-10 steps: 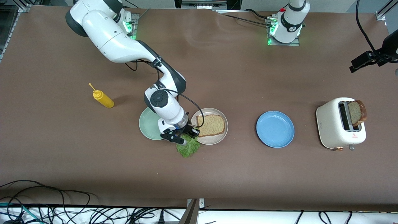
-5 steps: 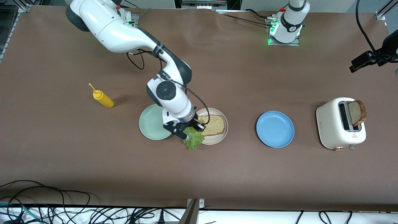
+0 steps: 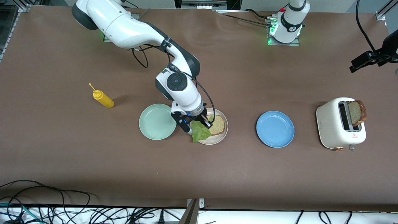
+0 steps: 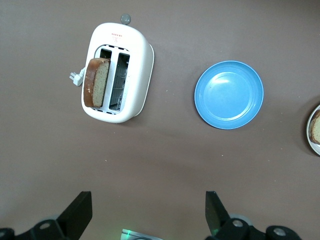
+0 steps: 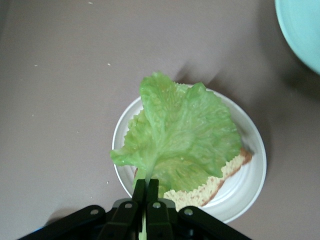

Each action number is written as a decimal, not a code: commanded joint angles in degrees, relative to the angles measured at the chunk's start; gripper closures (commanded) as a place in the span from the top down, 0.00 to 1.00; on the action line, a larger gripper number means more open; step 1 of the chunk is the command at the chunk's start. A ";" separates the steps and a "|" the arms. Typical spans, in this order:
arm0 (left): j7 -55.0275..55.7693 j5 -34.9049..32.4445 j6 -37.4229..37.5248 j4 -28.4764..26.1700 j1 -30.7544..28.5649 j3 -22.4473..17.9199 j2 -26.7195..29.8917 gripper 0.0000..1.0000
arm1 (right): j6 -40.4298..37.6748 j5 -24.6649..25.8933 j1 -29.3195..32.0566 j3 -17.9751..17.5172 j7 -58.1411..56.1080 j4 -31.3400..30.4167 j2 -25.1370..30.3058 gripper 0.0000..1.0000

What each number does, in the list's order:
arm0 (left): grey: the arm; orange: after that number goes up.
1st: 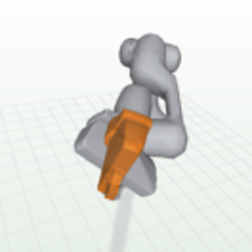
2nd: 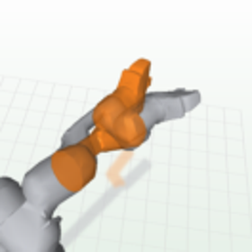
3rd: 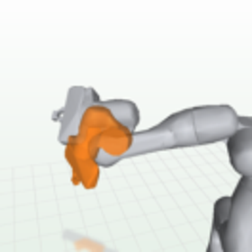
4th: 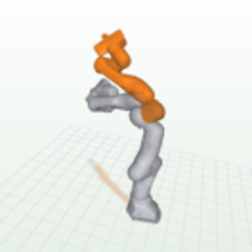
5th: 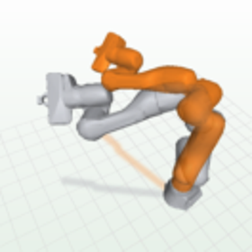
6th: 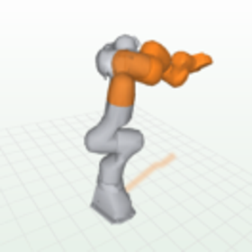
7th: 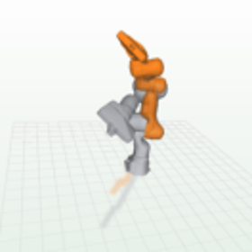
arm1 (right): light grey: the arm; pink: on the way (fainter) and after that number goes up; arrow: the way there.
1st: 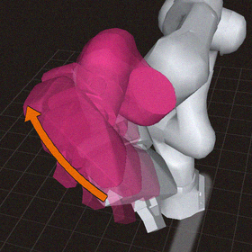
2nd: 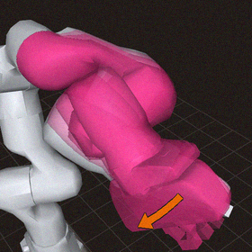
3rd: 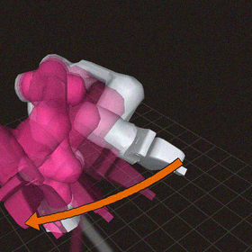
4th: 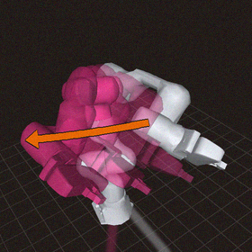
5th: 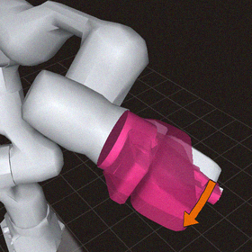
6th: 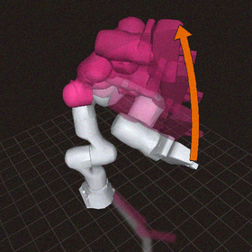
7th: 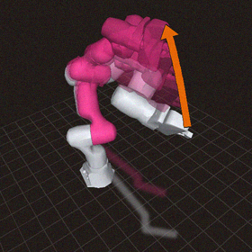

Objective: Make sandwich on beige plate with both arms
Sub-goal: 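Lower the lettuce leaf onto the bread and open the right gripper, then move the right gripper away from the plate toward the yellow bottle, then lower the right gripper around the yellow bottle and close it, then lift the yellow bottle with the right gripper over the lettuce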

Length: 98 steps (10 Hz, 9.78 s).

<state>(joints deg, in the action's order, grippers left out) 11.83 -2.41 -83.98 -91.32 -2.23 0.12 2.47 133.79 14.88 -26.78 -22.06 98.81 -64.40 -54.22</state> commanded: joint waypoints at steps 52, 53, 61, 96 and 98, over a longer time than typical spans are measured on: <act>-0.05 1.71 1.81 0.70 -0.57 0.67 0.08 1.00 | -23.40 -50.87 25.10 44.73 -179.61 -48.80 42.63 1.00; -0.14 1.71 1.81 0.70 -0.75 0.58 -0.01 1.00 | -23.75 -53.61 26.85 44.82 -183.84 -49.24 41.22 1.00; -0.58 2.50 1.72 0.70 -2.16 0.23 -0.10 1.00 | -35.61 -72.62 34.34 44.74 -214.10 -49.51 28.30 1.00; -0.58 2.59 1.72 0.70 -2.60 0.23 -0.10 1.00 | -24.84 -81.19 17.59 39.38 -215.61 -35.21 19.40 0.29; -0.58 2.59 1.72 0.70 -2.60 0.23 -0.10 1.00 | -21.22 -70.57 11.77 39.11 -198.91 -27.49 20.12 0.30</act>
<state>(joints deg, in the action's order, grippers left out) 11.83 -1.27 -83.07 -91.33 -4.24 0.13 2.44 110.86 -62.08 -11.26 16.52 -110.62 -96.65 -34.92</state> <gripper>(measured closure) 0.000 0.700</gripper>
